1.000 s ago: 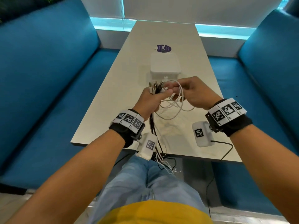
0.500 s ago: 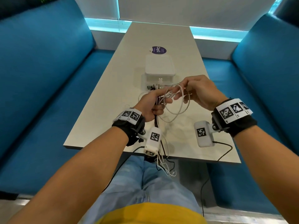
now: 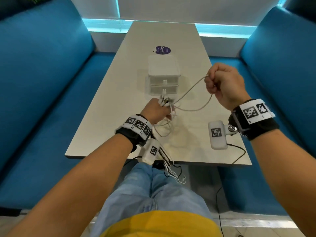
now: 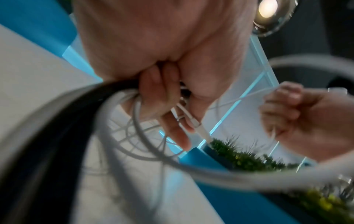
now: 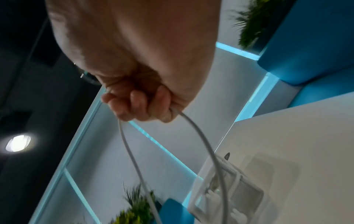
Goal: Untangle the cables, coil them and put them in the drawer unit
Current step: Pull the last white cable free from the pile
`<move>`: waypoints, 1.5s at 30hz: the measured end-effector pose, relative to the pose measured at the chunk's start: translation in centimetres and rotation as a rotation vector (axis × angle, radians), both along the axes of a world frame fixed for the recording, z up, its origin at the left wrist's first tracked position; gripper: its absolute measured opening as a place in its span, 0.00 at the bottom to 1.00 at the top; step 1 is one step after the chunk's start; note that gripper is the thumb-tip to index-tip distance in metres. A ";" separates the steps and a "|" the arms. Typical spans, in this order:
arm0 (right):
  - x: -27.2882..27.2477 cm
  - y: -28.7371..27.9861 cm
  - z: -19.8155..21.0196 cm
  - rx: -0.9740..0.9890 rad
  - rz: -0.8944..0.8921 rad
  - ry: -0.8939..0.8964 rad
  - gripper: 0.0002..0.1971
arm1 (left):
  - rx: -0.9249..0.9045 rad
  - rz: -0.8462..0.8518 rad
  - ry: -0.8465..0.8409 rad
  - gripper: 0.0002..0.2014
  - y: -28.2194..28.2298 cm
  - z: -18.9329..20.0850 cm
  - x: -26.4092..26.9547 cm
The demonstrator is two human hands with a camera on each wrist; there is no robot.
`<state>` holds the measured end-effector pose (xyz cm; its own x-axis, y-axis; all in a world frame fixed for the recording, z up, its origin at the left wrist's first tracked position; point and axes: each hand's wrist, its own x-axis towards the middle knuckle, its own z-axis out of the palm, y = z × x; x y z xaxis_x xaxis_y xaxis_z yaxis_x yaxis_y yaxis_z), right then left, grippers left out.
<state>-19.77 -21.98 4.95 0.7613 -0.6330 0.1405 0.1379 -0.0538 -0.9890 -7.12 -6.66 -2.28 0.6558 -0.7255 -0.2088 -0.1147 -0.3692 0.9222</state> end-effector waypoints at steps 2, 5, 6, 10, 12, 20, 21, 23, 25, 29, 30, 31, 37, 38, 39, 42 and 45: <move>-0.6 -0.8 0.3 0.045 -0.049 -0.045 0.16 | -0.004 0.070 -0.012 0.08 0.2 -0.6 0.4; -0.8 -1.5 -0.4 0.037 -0.212 0.016 0.16 | -0.002 0.134 -0.091 0.06 0.0 -0.5 0.7; -0.7 -1.7 -0.8 -0.028 -0.285 0.085 0.16 | 0.012 0.147 -0.141 0.07 -0.1 -0.5 0.8; -0.3 -0.9 -1.9 -0.578 -0.315 0.468 0.14 | 0.072 0.137 -0.260 0.07 -0.8 -0.3 0.2; 0.5 0.9 -1.9 -0.752 -0.082 0.590 0.15 | 0.099 0.117 -0.321 0.07 -1.1 -0.2 -0.4; 1.8 3.8 -2.5 -0.477 0.289 0.658 0.20 | 0.073 0.165 -0.357 0.07 -0.2 0.7 -0.7; 1.7 3.9 -2.5 -0.426 0.294 0.632 0.21 | 0.074 0.164 -0.369 0.07 -0.1 0.6 -0.8; 1.6 4.3 -2.4 -0.535 0.356 0.629 0.20 | 0.062 0.152 -0.375 0.08 -0.2 0.7 -1.0; 1.5 4.2 -2.5 -0.646 0.401 0.614 0.20 | 0.042 0.145 -0.350 0.07 -0.3 0.9 -1.1; 0.9 2.9 -1.1 -0.535 0.342 0.563 0.15 | 0.049 0.175 -0.282 0.09 -0.1 0.2 0.1; 0.7 2.4 -0.7 -0.466 0.305 0.508 0.14 | 0.074 0.171 -0.265 0.09 0.1 -0.2 0.4; 0.3 1.9 -0.1 -0.390 0.262 0.443 0.14 | 0.101 0.162 -0.261 0.10 0.3 -0.6 0.7; -1.1 -1.1 1.1 -0.174 -0.031 0.285 0.14 | 0.098 0.182 -0.238 0.13 0.7 -1.5 1.4; -1.1 -1.6 0.5 -0.224 -0.098 0.357 0.14 | 0.076 0.189 -0.202 0.11 0.6 -1.2 1.3; -1.0 -2.0 -0.2 -0.314 -0.170 0.440 0.14 | 0.053 0.189 -0.174 0.10 0.6 -1.0 1.3; -1.1 -1.7 -2.0 -0.749 -0.325 0.673 0.12 | 0.041 0.104 -0.152 0.10 0.3 0.2 0.8; -0.2 1.2 -2.5 -1.063 -0.094 0.642 0.25 | 0.055 0.007 -0.161 0.10 -0.1 0.8 0.2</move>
